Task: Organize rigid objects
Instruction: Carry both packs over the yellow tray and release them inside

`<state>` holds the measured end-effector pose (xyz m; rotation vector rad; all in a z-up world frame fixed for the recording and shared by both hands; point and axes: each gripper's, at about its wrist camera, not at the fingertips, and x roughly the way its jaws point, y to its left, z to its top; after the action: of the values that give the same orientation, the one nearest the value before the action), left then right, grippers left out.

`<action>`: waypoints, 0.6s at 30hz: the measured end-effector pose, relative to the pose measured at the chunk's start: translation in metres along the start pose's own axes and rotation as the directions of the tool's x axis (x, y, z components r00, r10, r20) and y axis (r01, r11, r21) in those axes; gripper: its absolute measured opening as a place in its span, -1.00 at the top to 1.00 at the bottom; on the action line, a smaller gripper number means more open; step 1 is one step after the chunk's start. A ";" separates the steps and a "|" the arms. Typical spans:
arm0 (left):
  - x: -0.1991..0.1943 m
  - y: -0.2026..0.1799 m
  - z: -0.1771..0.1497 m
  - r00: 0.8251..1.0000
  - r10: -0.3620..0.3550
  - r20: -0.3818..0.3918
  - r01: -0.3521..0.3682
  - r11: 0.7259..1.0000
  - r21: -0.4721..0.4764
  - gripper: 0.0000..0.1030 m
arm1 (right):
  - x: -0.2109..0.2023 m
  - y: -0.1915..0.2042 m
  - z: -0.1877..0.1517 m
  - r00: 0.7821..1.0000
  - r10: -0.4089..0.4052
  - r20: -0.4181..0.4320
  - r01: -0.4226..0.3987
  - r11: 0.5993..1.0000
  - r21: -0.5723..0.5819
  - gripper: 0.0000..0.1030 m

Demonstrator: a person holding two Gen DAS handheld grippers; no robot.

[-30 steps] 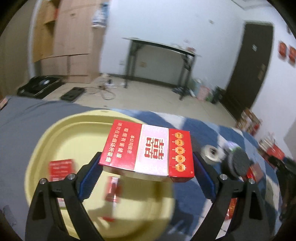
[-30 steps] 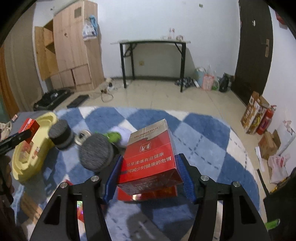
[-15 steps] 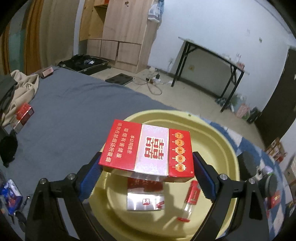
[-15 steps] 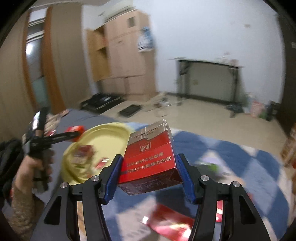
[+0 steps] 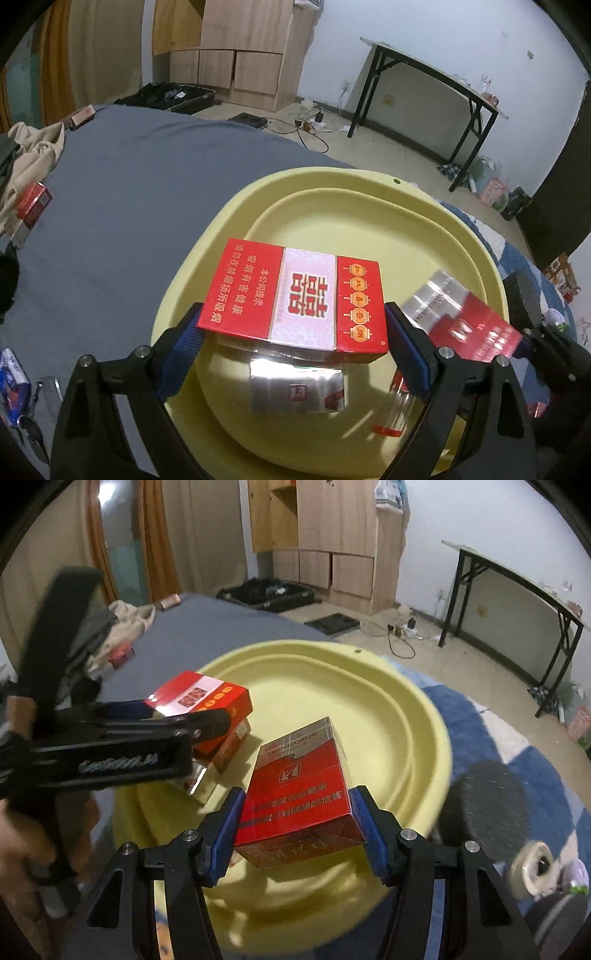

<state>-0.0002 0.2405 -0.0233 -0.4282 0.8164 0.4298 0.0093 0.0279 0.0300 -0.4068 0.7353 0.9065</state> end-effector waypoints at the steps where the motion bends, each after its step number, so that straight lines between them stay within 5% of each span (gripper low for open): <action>1: 0.002 0.001 0.000 1.000 -0.003 -0.005 0.003 1.000 -0.007 -0.79 | 0.007 0.001 0.003 1.000 -0.014 -0.004 0.014 1.000 -0.008 -0.13; 10: 0.011 -0.005 0.000 0.999 0.016 -0.029 -0.016 1.000 -0.004 -0.81 | 0.022 0.020 0.005 1.000 -0.008 -0.029 0.008 1.000 -0.013 -0.16; 15: -0.015 0.001 0.007 0.996 0.022 0.087 -0.017 0.998 -0.066 -1.00 | -0.001 0.029 -0.007 1.000 -0.012 -0.007 0.012 0.999 -0.051 -0.81; 18: -0.023 -0.010 0.008 0.995 -0.015 0.102 0.021 0.998 -0.055 -1.00 | -0.030 0.027 -0.017 0.998 -0.055 0.016 0.056 0.998 -0.027 -0.97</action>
<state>-0.0041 0.2313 0.0006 -0.4614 0.7024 0.4546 -0.0316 0.0156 0.0396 -0.4416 0.6948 0.8672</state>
